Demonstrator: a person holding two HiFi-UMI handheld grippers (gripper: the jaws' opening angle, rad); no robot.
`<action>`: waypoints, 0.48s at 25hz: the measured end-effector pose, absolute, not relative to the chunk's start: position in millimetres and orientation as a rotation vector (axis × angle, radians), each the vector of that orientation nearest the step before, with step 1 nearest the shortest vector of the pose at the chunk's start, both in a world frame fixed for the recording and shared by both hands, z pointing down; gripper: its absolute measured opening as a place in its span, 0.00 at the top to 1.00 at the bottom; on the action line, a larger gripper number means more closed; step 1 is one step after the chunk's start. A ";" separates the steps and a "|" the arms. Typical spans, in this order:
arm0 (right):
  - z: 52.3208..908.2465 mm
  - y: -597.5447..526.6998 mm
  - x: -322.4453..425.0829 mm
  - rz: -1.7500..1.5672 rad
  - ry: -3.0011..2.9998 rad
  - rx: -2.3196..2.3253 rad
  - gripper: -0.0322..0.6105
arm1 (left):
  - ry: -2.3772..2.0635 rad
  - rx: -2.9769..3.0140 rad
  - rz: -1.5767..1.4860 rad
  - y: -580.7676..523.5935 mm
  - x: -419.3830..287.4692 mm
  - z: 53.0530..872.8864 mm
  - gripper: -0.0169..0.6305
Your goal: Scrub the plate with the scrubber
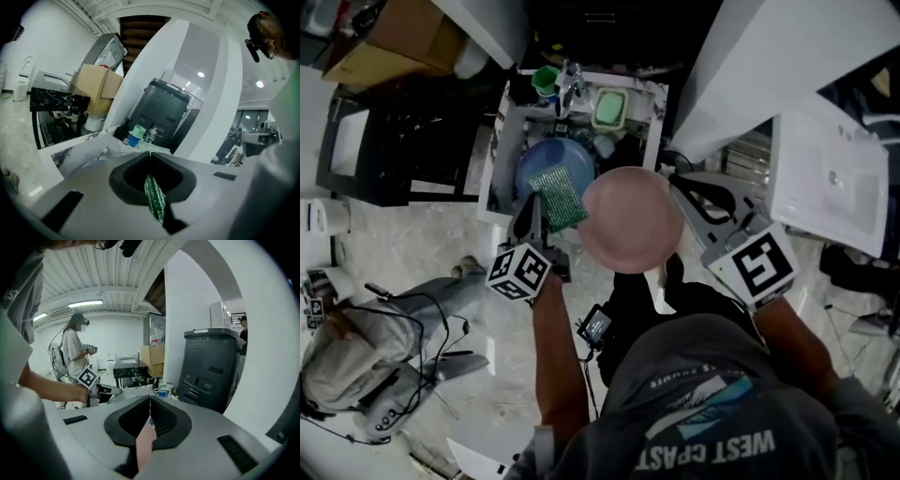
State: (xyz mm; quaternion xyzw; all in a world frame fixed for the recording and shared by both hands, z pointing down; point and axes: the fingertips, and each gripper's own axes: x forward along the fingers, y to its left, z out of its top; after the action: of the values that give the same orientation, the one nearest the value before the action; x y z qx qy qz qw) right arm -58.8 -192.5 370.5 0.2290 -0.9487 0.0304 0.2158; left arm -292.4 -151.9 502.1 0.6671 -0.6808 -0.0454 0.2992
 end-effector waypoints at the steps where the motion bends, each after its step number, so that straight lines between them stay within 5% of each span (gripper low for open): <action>1: 370.4 -192.6 -52.4 0.089 -2.627 0.647 0.90 | -1.791 1.776 -0.100 -154.6 -283.9 507.9 0.96; 12: 374.2 -196.8 11.4 0.134 -2.589 0.770 0.90 | -1.654 1.853 0.115 -178.6 -202.6 549.0 0.96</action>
State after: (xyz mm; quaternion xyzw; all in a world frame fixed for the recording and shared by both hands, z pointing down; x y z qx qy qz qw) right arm 11.4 -196.8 374.2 0.2780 -0.9345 0.0485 0.2169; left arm -202.6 -178.6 549.0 0.7055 -0.6299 0.0437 0.3217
